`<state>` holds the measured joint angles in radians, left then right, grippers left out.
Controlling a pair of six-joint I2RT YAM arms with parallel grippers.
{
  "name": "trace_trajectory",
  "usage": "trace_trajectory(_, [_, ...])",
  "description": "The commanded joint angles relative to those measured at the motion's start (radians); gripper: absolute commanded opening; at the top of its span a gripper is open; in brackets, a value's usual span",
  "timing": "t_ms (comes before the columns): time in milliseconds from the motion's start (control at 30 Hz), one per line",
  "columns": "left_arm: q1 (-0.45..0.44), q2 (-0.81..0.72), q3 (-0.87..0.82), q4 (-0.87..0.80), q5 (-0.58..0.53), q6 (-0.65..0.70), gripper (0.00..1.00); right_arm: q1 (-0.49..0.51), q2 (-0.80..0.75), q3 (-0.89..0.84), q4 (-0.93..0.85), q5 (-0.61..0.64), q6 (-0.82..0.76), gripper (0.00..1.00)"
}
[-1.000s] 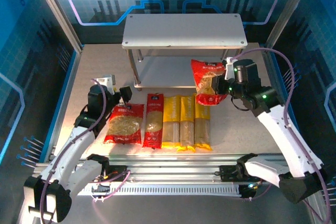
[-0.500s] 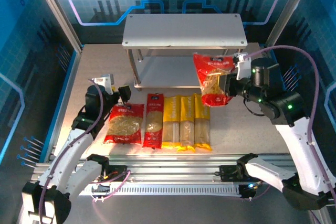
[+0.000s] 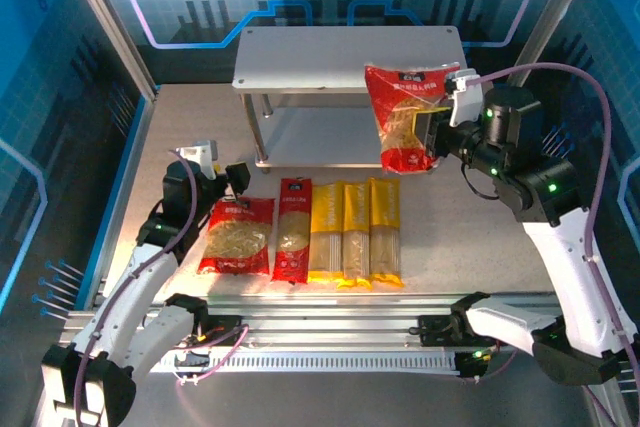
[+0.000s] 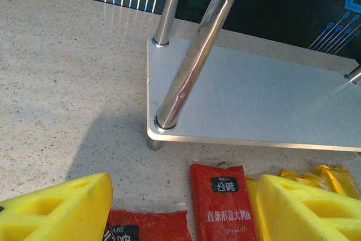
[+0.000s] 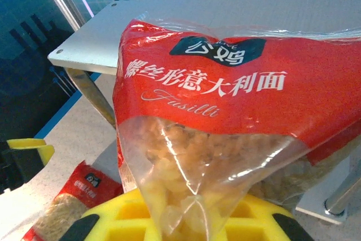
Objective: Place and organize the pasta boxes and bags onto the shelf
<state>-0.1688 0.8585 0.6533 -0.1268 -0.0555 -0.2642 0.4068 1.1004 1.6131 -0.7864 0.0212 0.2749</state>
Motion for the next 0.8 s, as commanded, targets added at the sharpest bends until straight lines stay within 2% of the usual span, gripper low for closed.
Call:
trace_trajectory(0, [-0.006,0.003,0.037,-0.003,0.011,-0.003,0.69,0.003,-0.012,0.057,0.231,0.046,-0.039,0.00])
trace_trajectory(367, [-0.006,0.017,0.049,-0.005,0.011,0.000,0.69,-0.035,0.096,0.102,0.400,0.144,-0.092,0.00])
trace_trajectory(767, [-0.006,0.034,0.069,-0.010,0.003,0.006,0.69,-0.191,0.273,0.222,0.506,0.051,-0.022,0.00])
